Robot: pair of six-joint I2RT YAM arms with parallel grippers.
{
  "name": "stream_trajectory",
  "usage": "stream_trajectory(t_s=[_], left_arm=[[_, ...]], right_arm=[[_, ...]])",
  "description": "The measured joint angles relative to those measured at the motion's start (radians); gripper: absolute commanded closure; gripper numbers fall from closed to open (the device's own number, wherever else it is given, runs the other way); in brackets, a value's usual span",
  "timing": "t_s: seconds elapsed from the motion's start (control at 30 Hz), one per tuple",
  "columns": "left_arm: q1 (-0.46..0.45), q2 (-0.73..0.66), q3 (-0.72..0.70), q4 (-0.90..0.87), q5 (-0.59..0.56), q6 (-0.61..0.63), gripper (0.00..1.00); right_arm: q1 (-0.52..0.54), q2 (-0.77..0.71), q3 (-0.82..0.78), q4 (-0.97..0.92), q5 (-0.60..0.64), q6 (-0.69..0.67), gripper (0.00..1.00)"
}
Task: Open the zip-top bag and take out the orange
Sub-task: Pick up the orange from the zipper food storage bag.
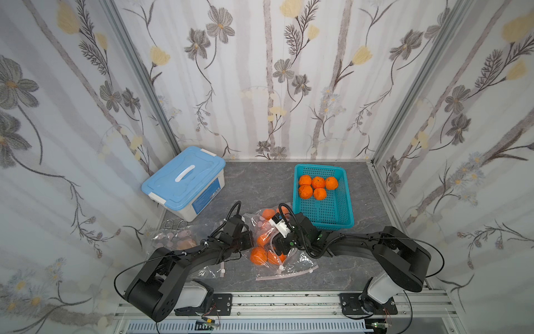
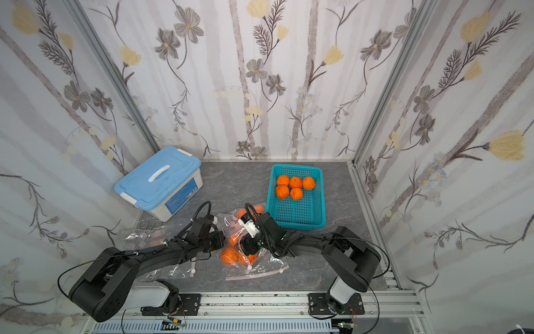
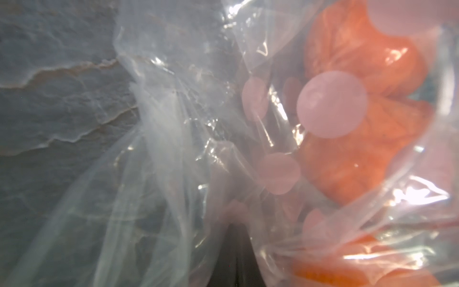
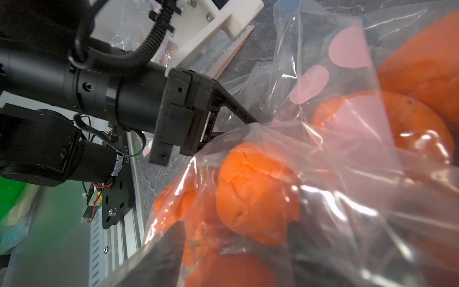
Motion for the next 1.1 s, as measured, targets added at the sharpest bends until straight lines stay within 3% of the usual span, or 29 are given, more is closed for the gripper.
stream_trajectory(t_s=[0.43,0.67,1.1], left_arm=[[-0.005,0.012,0.0,0.024,0.02,0.001,1.0],[-0.011,0.018,-0.001,0.036,0.029,0.008,1.0],[-0.023,0.046,0.03,0.007,-0.009,0.007,1.0]], right_arm=[[0.027,0.16,0.14,-0.003,0.051,0.034,0.28],[0.029,0.195,0.164,-0.006,0.05,0.051,0.46],[-0.035,-0.058,0.043,-0.103,0.018,-0.009,0.45]])
